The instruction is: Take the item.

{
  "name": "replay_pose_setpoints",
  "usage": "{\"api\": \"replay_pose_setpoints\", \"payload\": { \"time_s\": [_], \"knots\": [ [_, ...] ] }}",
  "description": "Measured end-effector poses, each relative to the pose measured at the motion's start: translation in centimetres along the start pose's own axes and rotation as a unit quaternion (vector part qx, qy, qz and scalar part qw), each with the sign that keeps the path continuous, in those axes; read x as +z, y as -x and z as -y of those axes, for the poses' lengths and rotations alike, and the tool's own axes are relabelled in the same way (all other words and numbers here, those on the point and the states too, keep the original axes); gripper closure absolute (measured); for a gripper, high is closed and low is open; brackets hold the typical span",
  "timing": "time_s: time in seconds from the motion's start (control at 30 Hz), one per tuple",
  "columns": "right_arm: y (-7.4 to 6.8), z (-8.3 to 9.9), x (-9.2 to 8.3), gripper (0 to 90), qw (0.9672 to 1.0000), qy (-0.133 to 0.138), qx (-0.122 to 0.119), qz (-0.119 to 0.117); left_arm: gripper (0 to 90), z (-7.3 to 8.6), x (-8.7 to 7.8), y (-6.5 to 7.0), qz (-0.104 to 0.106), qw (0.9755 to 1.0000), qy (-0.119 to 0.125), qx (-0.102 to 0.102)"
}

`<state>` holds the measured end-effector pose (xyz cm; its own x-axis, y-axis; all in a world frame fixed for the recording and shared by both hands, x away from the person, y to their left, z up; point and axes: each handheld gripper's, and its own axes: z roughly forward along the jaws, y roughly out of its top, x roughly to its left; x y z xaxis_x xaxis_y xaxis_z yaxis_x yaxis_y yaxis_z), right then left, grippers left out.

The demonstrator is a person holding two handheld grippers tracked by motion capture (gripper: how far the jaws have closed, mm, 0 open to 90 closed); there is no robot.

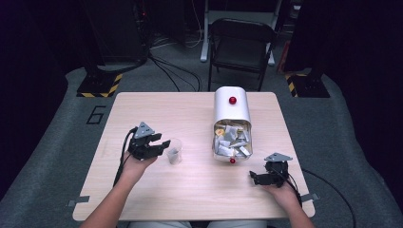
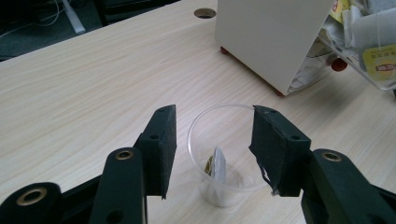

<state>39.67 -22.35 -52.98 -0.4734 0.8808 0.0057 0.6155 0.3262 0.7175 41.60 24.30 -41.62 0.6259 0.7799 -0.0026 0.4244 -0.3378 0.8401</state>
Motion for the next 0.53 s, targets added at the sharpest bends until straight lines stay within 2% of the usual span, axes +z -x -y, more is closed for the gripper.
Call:
{"api": "replay_pose_setpoints", "payload": {
  "time_s": [0.43, 0.53],
  "knots": [
    [0.0, 0.0, 0.0, 0.0, 1.0, 0.0, 0.0, 0.0, 40.2, 2.4, -1.6, -1.2, -0.017, 0.9992, 0.016, -0.032],
    [0.0, 0.0, 0.0, 0.0, 1.0, 0.0, 0.0, 0.001, 36.3, 2.8, -1.7, -1.5, -0.011, 0.999, 0.02, -0.038]
  ]
}}
